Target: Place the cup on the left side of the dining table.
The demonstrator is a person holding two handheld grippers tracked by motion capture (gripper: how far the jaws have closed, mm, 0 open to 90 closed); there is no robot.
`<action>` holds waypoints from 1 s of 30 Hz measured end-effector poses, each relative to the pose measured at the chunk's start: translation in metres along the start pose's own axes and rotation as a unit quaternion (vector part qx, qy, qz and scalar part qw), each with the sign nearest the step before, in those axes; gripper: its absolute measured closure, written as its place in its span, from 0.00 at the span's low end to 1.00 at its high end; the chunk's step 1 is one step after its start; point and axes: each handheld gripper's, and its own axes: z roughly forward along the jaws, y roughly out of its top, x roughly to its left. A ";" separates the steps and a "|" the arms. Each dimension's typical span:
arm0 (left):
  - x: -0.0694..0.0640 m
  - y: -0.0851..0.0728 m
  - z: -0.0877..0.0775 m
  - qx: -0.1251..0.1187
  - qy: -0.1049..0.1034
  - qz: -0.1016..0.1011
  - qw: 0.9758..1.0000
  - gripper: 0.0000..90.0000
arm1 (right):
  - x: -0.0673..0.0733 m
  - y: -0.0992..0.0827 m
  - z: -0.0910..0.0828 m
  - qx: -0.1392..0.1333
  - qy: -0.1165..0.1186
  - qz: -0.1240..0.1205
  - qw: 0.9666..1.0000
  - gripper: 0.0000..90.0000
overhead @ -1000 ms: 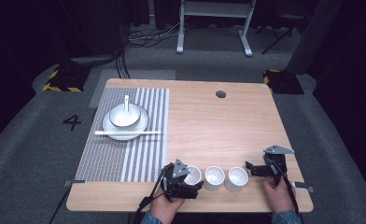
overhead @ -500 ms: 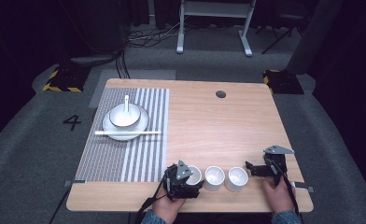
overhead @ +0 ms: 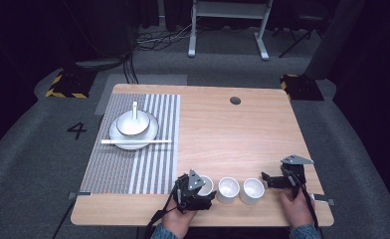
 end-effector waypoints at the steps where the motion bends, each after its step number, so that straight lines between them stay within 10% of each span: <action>1: -0.001 0.001 -0.001 0.002 0.001 0.001 1.000 0.30 | 0.000 0.000 0.000 0.000 0.000 0.000 1.000 0.00; 16: 0.001 0.019 -0.028 -0.005 0.013 0.022 1.000 0.30 | 0.000 0.000 0.000 0.000 0.000 0.000 1.000 0.00; 30: 0.028 0.032 -0.067 -0.032 0.021 -0.004 0.999 0.30 | 0.000 0.000 0.000 0.000 -0.001 0.001 1.000 0.00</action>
